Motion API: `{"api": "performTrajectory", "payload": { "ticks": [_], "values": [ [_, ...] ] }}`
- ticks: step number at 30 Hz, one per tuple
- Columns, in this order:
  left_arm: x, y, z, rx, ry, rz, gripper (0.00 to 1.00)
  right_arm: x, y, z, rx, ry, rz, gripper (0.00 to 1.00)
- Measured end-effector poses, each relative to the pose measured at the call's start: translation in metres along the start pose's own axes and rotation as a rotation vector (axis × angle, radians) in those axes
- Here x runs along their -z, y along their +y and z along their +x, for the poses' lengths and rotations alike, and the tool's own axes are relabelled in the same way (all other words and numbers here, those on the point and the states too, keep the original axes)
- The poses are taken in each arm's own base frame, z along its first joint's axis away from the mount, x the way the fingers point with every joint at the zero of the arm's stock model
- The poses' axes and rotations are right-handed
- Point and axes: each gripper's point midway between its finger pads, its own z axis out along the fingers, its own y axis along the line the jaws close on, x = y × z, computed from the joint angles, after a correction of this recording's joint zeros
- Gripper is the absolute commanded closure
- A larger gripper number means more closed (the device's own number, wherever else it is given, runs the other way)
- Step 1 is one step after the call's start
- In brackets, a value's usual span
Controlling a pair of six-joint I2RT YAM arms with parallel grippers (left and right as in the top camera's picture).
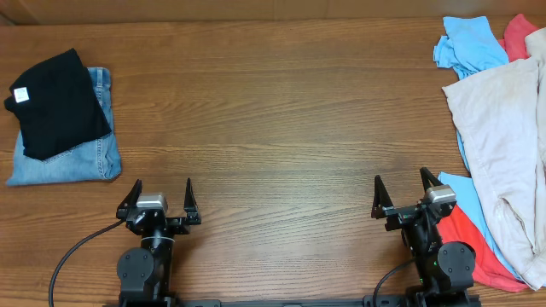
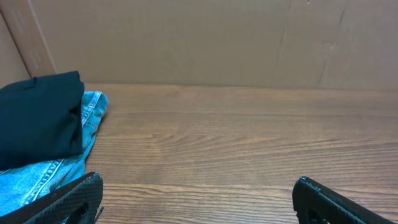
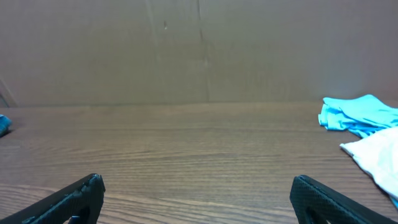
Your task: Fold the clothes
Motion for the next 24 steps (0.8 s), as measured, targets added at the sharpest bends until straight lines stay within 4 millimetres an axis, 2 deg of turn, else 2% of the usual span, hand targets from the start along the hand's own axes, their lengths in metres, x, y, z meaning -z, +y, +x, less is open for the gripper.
{"api": "performTrajectory", "payload": {
  "ticks": [4,6,10,13,15,19,22,24],
  "values": [
    [0.000,0.000,0.000,0.001,0.000,0.000,0.00,0.000,0.006,-0.010,0.004,-0.039,-0.034,0.00],
    [0.000,0.000,0.000,0.009,0.002,0.000,0.00,0.000,0.006,-0.007,-0.010,-0.025,-0.032,0.00],
    [0.001,0.000,0.002,0.027,0.025,-0.001,0.00,0.002,-0.004,0.011,-0.035,0.069,0.027,0.00],
    [0.007,0.000,0.000,0.029,0.067,-0.005,0.00,0.007,-0.013,0.004,-0.046,0.112,0.092,0.00],
    [0.010,0.000,-0.011,0.029,0.068,-0.005,0.00,0.012,-0.017,-0.013,-0.048,0.114,0.124,0.00],
    [0.015,0.000,-0.049,0.030,0.043,-0.012,0.00,0.020,-0.022,-0.044,-0.056,0.159,0.186,0.00],
    [0.013,-0.001,-0.072,0.029,0.067,-0.017,0.00,0.021,-0.025,-0.054,-0.059,0.241,0.219,0.00],
    [0.008,-0.001,-0.079,0.027,0.109,-0.022,0.00,0.020,-0.026,-0.056,-0.057,0.310,0.238,0.00]
  ]
}}
